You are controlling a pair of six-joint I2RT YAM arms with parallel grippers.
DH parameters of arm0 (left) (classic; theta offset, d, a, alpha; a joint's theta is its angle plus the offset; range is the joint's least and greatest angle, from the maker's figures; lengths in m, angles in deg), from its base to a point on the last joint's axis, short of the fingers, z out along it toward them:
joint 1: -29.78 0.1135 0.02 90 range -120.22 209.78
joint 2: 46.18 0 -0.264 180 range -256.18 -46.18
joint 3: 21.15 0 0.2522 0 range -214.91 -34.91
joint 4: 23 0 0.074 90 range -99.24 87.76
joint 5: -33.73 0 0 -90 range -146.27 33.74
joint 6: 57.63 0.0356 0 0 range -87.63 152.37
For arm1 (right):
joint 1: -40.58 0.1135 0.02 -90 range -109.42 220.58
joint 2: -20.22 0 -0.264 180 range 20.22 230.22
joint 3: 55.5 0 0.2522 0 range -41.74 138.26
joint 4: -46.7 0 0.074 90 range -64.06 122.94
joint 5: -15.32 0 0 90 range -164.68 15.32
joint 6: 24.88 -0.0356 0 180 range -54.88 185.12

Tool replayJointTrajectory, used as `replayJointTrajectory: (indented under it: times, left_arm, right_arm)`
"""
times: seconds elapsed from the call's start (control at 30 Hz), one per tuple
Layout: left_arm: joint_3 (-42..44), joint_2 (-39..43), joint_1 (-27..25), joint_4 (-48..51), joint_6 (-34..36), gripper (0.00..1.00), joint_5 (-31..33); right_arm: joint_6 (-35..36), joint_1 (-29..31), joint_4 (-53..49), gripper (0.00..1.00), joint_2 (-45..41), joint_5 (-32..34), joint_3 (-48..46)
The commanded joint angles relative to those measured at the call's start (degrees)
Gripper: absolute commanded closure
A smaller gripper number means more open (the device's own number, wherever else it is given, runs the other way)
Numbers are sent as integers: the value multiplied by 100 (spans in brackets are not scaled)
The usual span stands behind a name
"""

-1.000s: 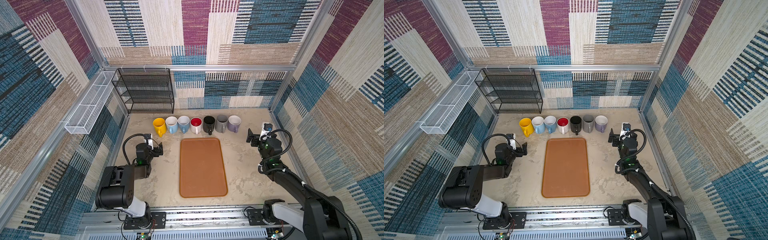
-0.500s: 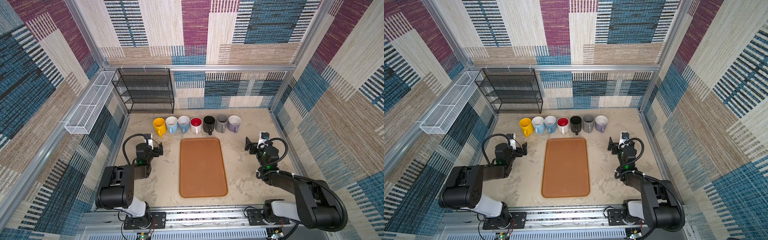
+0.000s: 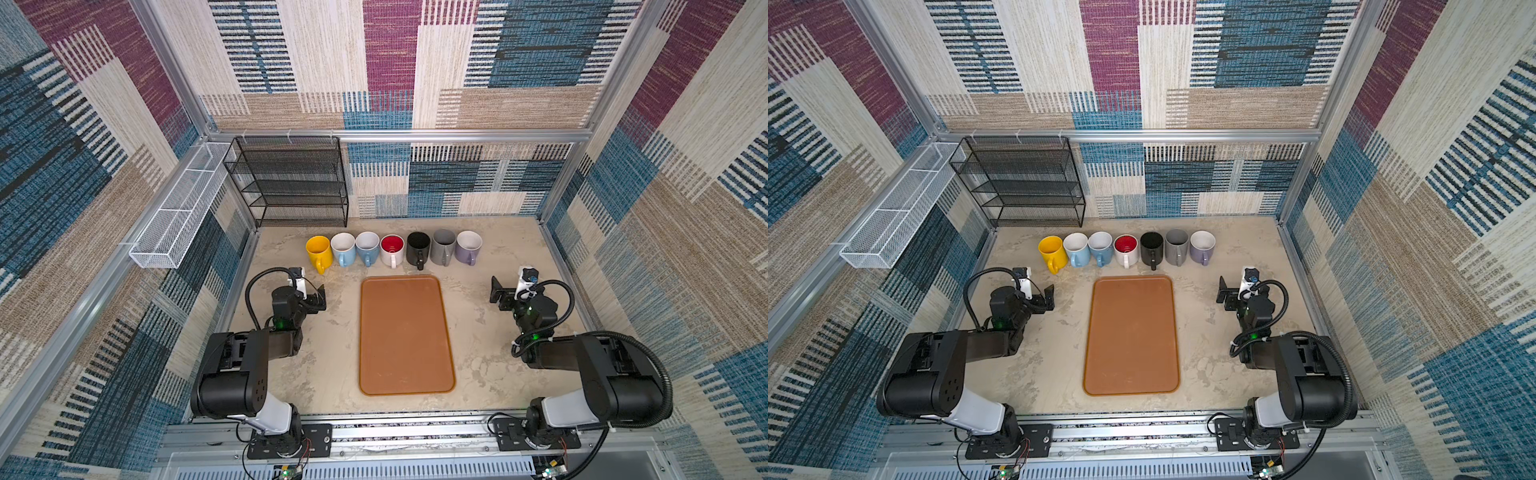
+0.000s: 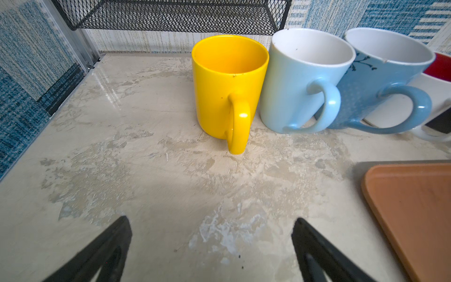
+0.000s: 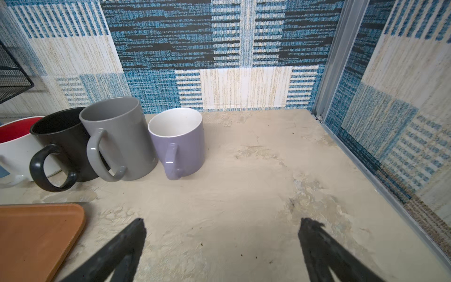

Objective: Turn the mug right side up

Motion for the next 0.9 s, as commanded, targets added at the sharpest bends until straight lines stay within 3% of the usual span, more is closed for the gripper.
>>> replayJointTrajectory:
  times: [0.0,0.07,0.1,0.17,0.87]
  left_arm:
    - [-34,-2,2,3,71,1,-67]
    - [-34,-2,8,3,74,1,-67]
    - [-42,-6,8,-5,74,1,-71]
    - [-36,-3,8,-3,72,1,-67]
    - [-38,-6,5,-1,73,1,-67]
  right_arm:
    - [100,-10,785,1,257,-291,-81]
    - [41,-50,1351,3,414,-251,-294]
    - [36,-68,1013,4,331,-278,-206]
    - [34,-92,1118,0,385,-297,-221]
    - [29,-78,1135,1,323,-245,-253]
